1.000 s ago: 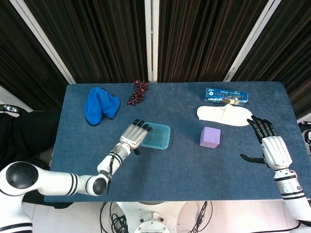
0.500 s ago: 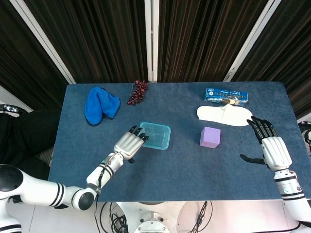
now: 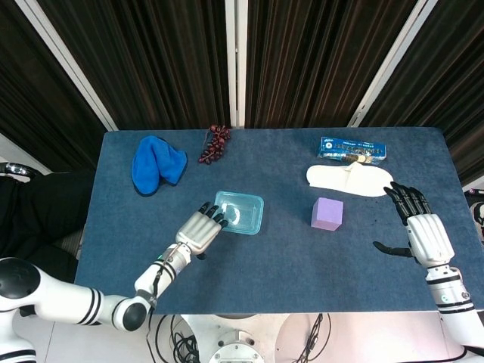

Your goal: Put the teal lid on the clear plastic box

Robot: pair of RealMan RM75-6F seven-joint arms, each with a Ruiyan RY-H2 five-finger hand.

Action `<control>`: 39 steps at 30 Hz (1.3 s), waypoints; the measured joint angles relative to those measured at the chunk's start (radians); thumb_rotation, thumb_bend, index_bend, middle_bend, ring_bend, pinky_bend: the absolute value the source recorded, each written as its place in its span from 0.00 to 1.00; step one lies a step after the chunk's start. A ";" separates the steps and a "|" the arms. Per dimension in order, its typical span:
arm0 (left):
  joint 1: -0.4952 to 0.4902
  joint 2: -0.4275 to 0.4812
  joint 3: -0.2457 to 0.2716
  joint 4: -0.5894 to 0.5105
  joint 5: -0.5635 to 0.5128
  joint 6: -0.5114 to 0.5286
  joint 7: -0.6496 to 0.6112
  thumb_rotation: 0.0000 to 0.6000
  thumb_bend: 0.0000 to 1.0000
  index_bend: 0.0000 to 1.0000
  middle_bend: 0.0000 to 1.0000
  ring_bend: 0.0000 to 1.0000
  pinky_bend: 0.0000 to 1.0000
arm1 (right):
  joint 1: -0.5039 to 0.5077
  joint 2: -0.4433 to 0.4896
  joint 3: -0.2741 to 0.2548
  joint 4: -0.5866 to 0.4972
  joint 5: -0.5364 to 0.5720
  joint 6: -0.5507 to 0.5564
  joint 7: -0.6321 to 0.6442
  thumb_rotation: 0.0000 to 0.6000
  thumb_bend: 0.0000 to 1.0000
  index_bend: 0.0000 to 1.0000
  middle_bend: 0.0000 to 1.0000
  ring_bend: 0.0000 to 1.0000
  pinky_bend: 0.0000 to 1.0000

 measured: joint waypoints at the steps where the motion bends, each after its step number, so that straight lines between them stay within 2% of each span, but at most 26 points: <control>1: 0.001 -0.002 -0.001 0.003 -0.001 0.000 0.000 1.00 0.00 0.24 0.19 0.00 0.00 | 0.000 0.000 0.000 0.000 0.000 0.000 -0.001 1.00 0.00 0.00 0.00 0.00 0.00; 7: 0.010 -0.003 -0.018 0.004 0.020 0.010 -0.015 1.00 0.00 0.24 0.18 0.00 0.00 | -0.001 0.001 0.001 0.000 0.002 0.001 0.000 1.00 0.00 0.00 0.00 0.00 0.00; 13: 0.057 0.034 -0.062 -0.015 0.109 0.061 -0.115 1.00 0.00 0.23 0.18 0.00 0.00 | -0.003 0.012 0.001 0.003 0.006 -0.005 0.013 1.00 0.00 0.00 0.00 0.00 0.00; 21: 0.228 0.131 -0.107 0.016 0.265 0.224 -0.342 1.00 0.00 0.22 0.15 0.00 0.00 | 0.001 0.056 -0.008 0.011 0.025 -0.055 0.052 1.00 0.03 0.00 0.00 0.00 0.00; 24: 0.312 0.181 -0.095 0.048 0.328 0.276 -0.426 1.00 0.00 0.19 0.09 0.00 0.00 | -0.001 0.063 -0.009 0.028 0.030 -0.057 0.073 1.00 0.03 0.00 0.00 0.00 0.00; 28: 0.417 0.238 -0.068 0.084 0.396 0.319 -0.514 1.00 0.00 0.18 0.09 0.00 0.00 | -0.013 0.066 -0.014 0.041 0.012 -0.030 0.083 1.00 0.03 0.00 0.00 0.00 0.00; 34: 0.603 0.293 -0.004 0.166 0.513 0.485 -0.621 1.00 0.00 0.18 0.09 0.00 0.00 | -0.051 0.064 -0.025 0.050 -0.008 0.035 0.080 1.00 0.03 0.00 0.00 0.00 0.00; 39: 0.746 0.322 0.053 0.207 0.596 0.562 -0.711 1.00 0.00 0.18 0.09 0.00 0.00 | -0.099 0.062 -0.045 0.053 -0.016 0.085 0.080 1.00 0.04 0.00 0.00 0.00 0.00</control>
